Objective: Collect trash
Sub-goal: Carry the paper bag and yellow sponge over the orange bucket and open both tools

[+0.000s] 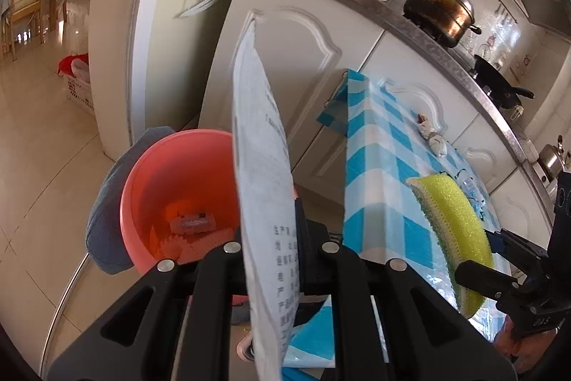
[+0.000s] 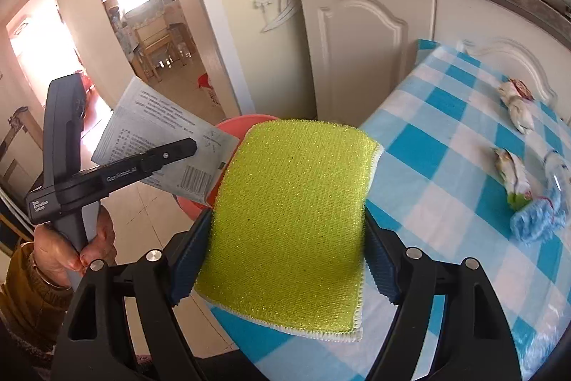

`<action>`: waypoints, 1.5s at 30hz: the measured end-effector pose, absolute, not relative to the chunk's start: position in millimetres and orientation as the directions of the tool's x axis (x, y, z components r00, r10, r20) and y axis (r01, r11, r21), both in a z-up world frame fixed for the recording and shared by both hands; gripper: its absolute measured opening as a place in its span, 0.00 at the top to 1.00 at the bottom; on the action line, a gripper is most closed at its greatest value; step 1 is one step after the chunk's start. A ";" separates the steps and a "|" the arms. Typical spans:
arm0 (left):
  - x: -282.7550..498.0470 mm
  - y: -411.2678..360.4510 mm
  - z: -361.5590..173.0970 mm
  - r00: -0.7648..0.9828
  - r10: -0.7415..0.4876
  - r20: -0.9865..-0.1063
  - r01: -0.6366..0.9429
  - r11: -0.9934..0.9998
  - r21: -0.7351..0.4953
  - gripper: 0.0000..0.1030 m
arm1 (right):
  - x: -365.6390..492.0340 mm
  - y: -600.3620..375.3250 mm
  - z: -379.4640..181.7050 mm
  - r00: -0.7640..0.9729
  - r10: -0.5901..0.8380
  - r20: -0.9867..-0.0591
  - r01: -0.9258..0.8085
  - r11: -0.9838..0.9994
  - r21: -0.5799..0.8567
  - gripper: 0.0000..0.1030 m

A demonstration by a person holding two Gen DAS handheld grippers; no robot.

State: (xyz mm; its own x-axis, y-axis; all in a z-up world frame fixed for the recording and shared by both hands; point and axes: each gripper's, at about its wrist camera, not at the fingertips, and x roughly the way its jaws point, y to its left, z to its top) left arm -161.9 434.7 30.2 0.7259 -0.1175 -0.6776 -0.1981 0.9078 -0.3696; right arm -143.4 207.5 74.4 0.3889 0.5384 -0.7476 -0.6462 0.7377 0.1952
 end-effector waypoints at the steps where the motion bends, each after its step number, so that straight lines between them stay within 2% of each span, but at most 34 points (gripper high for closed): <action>1: -155.5 441.9 24.9 0.715 -0.103 -0.692 -0.223 0.904 -0.364 0.85 | -138.9 218.2 72.2 0.377 0.542 -0.751 -0.662 0.725 0.191 0.24; 3: -141.2 451.7 13.7 0.696 -0.076 -0.714 -0.252 0.905 -0.343 0.61 | -130.5 236.3 67.0 0.360 0.541 -0.760 -0.684 0.707 0.180 0.24; 4: -134.6 456.1 8.4 0.685 -0.059 -0.726 -0.265 0.908 -0.324 0.54 | -127.1 243.1 64.2 0.351 0.540 -0.765 -0.692 0.700 0.177 0.24; 5: -129.3 462.0 1.3 0.669 -0.035 -0.742 -0.289 0.908 -0.304 0.42 | -123.8 250.3 61.2 0.344 0.539 -0.769 -0.700 0.693 0.173 0.24; 8: -120.4 475.3 -15.2 0.643 -0.026 -0.765 -0.322 0.897 -0.302 0.37 | -116.3 265.3 52.6 0.324 0.536 -0.780 -0.716 0.677 0.168 0.24; 9: -120.0 478.2 -19.6 0.634 -0.018 -0.773 -0.337 0.893 -0.297 0.32 | -113.9 268.3 50.5 0.317 0.538 -0.781 -0.719 0.673 0.172 0.24; 13: -127.9 489.6 -28.4 0.628 0.004 -0.778 -0.375 0.878 -0.297 0.28 | -107.9 284.1 43.8 0.297 0.534 -0.791 -0.740 0.653 0.163 0.24; 15: -133.6 487.6 -26.9 0.626 0.040 -0.779 -0.395 0.877 -0.273 0.23 | -104.2 292.7 39.8 0.285 0.531 -0.798 -0.749 0.643 0.160 0.24; 21: -149.3 496.6 -14.8 0.631 0.145 -0.762 -0.451 0.868 -0.208 0.16 | -95.3 321.4 28.1 0.246 0.516 -0.820 -0.776 0.612 0.152 0.23; 25: -157.1 502.5 -7.5 0.622 0.231 -0.748 -0.496 0.855 -0.149 0.15 | -89.7 340.7 23.6 0.230 0.512 -0.828 -0.793 0.592 0.146 0.22; 33: -170.4 512.1 0.4 0.588 0.329 -0.739 -0.541 0.839 -0.057 0.13 | -79.2 362.1 8.8 0.216 0.488 -0.846 -0.791 0.595 0.141 0.15; 45: -173.0 512.0 -0.3 0.569 0.349 -0.745 -0.553 0.833 -0.032 0.13 | -70.0 331.8 16.0 0.236 0.528 -0.816 -0.717 0.661 0.221 0.15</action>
State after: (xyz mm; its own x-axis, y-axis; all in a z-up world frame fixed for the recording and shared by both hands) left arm -173.0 512.0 -0.3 0.5686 0.3494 -0.7447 -0.5529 0.8326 -0.0316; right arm -70.0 331.8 16.0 0.2361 0.5283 -0.8155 -0.7173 0.6609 0.2205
